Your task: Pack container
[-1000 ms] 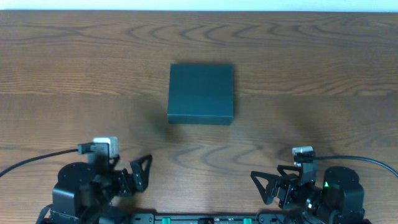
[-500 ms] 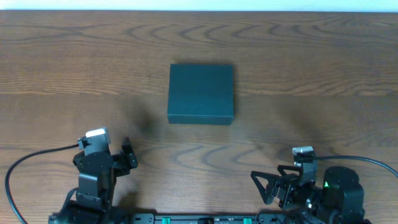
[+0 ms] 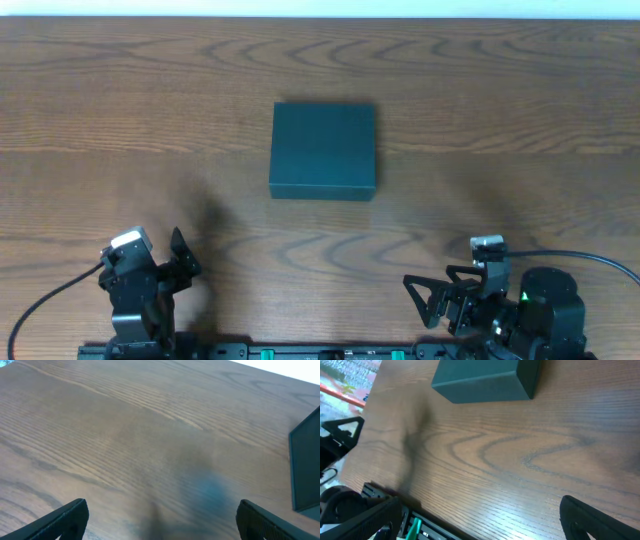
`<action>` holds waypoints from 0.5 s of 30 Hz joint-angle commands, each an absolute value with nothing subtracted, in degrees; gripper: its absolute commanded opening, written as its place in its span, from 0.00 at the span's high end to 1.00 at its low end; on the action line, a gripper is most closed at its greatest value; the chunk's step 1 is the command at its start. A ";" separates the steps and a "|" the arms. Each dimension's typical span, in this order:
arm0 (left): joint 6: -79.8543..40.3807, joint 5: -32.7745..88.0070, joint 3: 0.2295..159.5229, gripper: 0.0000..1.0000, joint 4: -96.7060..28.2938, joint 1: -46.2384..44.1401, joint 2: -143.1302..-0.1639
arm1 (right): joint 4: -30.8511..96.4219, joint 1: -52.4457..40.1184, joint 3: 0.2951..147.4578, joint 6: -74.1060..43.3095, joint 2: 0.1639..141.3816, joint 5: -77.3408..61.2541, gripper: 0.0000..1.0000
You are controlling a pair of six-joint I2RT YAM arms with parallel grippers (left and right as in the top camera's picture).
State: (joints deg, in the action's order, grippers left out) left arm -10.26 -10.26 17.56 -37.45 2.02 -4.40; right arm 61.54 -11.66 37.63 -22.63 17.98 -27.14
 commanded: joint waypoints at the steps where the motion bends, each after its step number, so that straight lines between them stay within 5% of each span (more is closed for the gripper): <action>1: -8.95 -9.34 15.62 0.05 -37.45 2.61 -2.00 | 61.54 -12.19 37.28 -23.31 17.65 -26.98 0.01; 15: -8.36 -5.52 8.93 0.05 -36.42 2.59 -0.25 | 61.54 -12.19 37.28 -23.31 17.65 -26.98 0.01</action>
